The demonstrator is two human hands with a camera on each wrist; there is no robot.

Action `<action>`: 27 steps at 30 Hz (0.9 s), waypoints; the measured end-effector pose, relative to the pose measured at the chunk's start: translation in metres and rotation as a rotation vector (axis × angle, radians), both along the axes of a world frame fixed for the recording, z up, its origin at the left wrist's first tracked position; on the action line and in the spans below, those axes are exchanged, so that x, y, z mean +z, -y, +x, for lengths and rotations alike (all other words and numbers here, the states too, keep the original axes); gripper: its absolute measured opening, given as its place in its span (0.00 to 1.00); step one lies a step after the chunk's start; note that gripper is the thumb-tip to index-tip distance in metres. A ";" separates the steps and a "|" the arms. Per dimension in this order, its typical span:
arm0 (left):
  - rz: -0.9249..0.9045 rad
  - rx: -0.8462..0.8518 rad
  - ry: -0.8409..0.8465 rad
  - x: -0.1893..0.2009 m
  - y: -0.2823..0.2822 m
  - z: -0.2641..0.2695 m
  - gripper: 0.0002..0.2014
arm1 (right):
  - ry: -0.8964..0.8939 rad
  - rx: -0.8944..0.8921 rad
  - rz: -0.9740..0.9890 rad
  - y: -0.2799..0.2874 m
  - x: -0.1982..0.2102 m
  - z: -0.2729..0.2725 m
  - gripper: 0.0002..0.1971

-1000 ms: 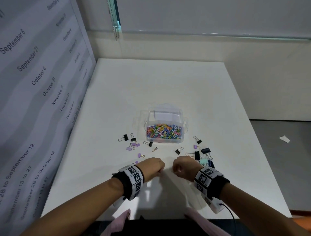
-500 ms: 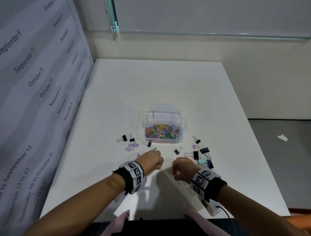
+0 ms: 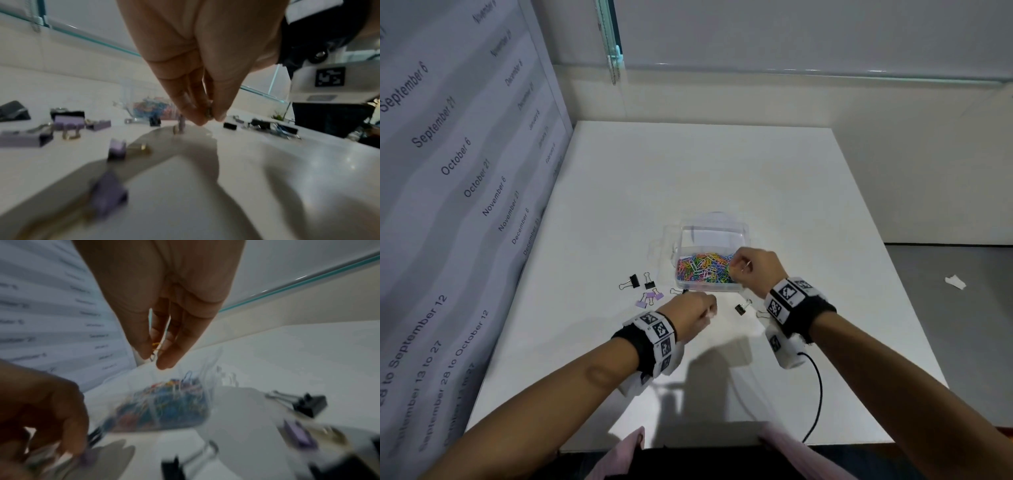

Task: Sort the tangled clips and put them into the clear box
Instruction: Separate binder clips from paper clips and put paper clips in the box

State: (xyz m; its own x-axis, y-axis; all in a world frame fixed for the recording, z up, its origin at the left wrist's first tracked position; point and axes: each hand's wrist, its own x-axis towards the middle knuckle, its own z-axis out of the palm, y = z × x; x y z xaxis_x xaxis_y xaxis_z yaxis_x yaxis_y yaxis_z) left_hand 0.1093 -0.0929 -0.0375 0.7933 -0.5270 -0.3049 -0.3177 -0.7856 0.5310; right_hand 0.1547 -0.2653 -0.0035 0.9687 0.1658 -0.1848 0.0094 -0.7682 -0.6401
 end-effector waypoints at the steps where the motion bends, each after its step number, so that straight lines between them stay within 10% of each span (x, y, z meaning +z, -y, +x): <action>1: -0.035 0.034 0.023 0.006 0.000 0.006 0.09 | 0.021 -0.027 0.029 0.001 0.004 0.004 0.04; 16: -0.003 0.275 0.051 0.014 0.008 0.076 0.16 | -0.083 -0.225 -0.216 0.113 -0.032 -0.045 0.06; 27: -0.163 -0.069 0.097 0.016 0.058 0.027 0.17 | -0.230 -0.235 -0.097 0.106 -0.051 -0.066 0.20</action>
